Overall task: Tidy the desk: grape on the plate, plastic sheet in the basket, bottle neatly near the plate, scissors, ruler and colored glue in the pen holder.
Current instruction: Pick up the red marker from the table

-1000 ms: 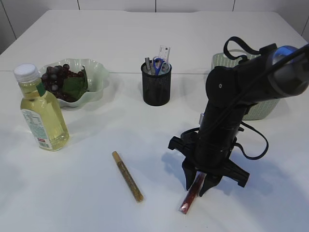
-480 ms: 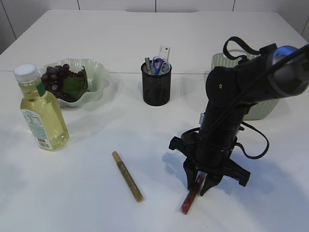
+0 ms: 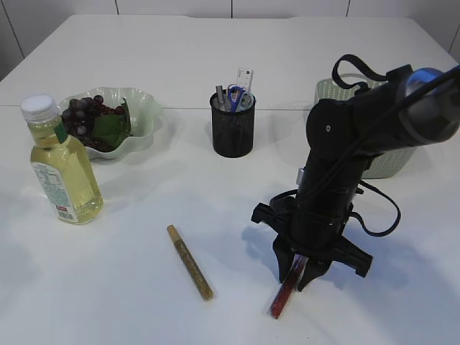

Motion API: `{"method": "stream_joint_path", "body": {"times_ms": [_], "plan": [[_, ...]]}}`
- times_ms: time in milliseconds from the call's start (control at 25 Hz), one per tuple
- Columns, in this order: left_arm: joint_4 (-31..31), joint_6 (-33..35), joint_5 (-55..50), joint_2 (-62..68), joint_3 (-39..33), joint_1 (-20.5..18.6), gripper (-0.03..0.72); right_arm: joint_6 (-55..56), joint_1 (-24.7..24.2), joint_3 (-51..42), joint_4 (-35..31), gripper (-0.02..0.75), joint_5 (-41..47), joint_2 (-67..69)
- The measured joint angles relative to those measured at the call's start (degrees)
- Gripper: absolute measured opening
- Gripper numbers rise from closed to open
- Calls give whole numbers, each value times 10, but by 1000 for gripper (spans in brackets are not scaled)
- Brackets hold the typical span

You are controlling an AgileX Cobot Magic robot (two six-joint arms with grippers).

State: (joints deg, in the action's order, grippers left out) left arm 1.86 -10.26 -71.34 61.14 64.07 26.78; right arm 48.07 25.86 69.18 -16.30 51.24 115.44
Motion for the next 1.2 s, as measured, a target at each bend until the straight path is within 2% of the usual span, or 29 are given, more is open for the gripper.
{"method": "stream_joint_path", "body": {"times_ms": [480, 1200], "plan": [[0, 1, 0, 0, 0, 0, 246, -1, 0, 0, 0, 188, -1, 0], [-2, 1, 0, 0, 0, 0, 246, -6, 0, 0, 13, 185, -1, 0]]}}
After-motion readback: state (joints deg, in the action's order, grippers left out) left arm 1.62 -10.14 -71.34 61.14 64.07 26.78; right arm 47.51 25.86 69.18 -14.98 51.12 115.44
